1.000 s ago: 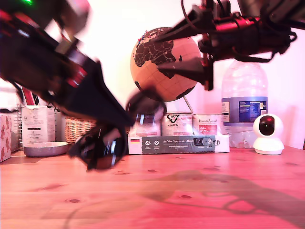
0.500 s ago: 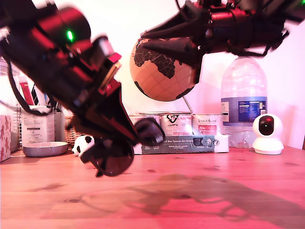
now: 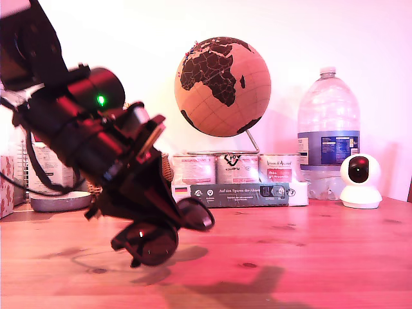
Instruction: Pick up the sunglasses and close them, then place them back on the table
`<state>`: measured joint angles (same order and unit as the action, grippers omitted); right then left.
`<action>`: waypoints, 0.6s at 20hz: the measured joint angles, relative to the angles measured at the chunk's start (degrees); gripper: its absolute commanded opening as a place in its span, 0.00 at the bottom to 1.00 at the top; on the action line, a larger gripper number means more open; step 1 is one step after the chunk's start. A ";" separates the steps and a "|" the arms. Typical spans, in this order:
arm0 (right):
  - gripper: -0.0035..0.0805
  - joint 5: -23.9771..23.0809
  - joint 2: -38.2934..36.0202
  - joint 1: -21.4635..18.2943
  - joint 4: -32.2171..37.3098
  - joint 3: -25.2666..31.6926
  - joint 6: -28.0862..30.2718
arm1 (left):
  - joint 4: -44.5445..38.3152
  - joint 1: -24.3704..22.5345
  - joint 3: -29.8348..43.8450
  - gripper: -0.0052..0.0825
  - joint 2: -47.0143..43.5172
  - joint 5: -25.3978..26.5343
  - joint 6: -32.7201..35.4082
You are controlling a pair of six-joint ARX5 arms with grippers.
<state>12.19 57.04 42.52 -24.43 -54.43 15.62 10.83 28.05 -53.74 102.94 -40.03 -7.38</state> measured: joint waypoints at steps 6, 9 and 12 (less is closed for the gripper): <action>0.03 -8.81 -1.95 8.09 -10.34 0.00 0.77 | 0.76 -0.20 -0.07 0.04 2.73 -0.68 -0.17; 0.03 -9.62 -1.95 9.01 -10.38 0.00 0.77 | 1.53 -0.26 -0.07 0.17 2.91 -0.83 -0.22; 0.03 -9.68 -1.95 8.98 -10.38 0.00 0.72 | 2.56 -0.33 -0.07 0.37 2.93 0.74 -0.42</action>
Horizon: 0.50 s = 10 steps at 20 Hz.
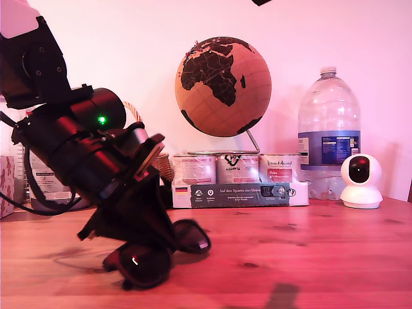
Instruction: Pick up the sunglasses and close them, then place them back on the table
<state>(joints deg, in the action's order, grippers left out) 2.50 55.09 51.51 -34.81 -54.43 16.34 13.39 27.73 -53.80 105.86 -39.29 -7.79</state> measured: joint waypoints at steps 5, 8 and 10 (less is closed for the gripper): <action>0.03 0.02 0.00 0.00 -0.68 0.00 -1.11 | 0.15 -0.02 -0.13 0.37 0.00 2.45 2.89; 0.03 0.02 0.00 0.00 -1.14 0.00 -1.27 | 1.95 -0.02 -1.81 0.37 0.02 2.89 4.20; 0.03 0.02 0.00 0.00 -1.53 0.00 -1.27 | 4.31 -0.04 -4.17 0.37 0.02 2.73 5.29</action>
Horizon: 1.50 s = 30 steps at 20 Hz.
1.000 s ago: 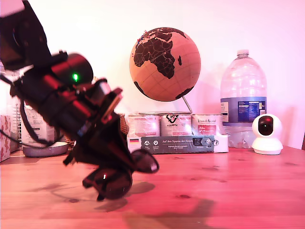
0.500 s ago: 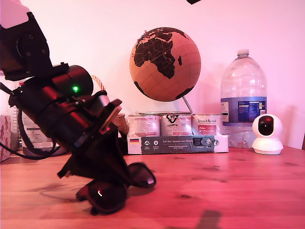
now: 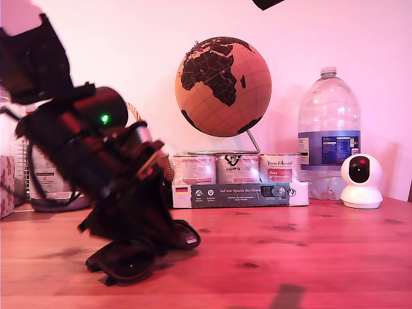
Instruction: Pick up the sunglasses and close them, then place them back on the table
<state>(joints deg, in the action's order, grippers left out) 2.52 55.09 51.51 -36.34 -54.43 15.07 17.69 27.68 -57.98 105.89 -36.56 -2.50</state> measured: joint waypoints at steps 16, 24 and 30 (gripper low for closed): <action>0.03 -6.27 0.00 -1.33 2.62 0.00 -13.86 | 24.59 0.04 -14.75 0.04 -1.16 16.26 10.88; 0.03 -14.16 0.02 -9.70 4.61 0.00 -17.81 | 18.62 1.03 -15.04 0.04 -24.13 13.16 13.46; 0.03 -15.08 0.02 -23.15 11.13 0.09 -16.55 | 12.07 -1.81 -12.26 0.04 -29.16 24.59 11.52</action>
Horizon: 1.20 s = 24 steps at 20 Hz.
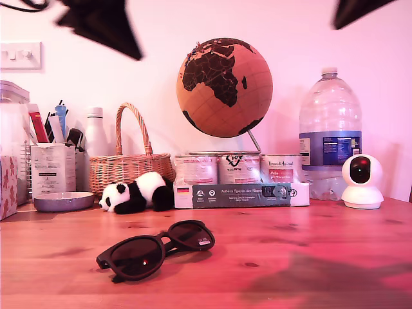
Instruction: Pick up the sunglasses and close them, then place them back on the table
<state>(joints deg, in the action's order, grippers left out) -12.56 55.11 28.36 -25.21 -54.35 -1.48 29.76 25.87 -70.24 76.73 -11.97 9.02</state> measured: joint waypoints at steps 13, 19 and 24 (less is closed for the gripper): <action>0.03 4.52 -1.46 -19.10 29.00 23.23 1.46 | -27.58 -15.02 31.02 0.04 -13.81 4.11 -5.18; 0.03 4.52 -11.06 -19.10 38.03 34.18 1.29 | -35.28 -15.80 44.17 0.04 -24.39 7.58 -7.87; 0.03 6.21 -27.04 -17.35 34.51 35.15 0.04 | -34.27 -15.80 49.92 0.04 -39.34 7.89 -9.20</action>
<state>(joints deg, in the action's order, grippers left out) -6.35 28.08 11.00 9.30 -19.20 -1.43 -4.51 10.07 -20.32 37.39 -4.08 -0.19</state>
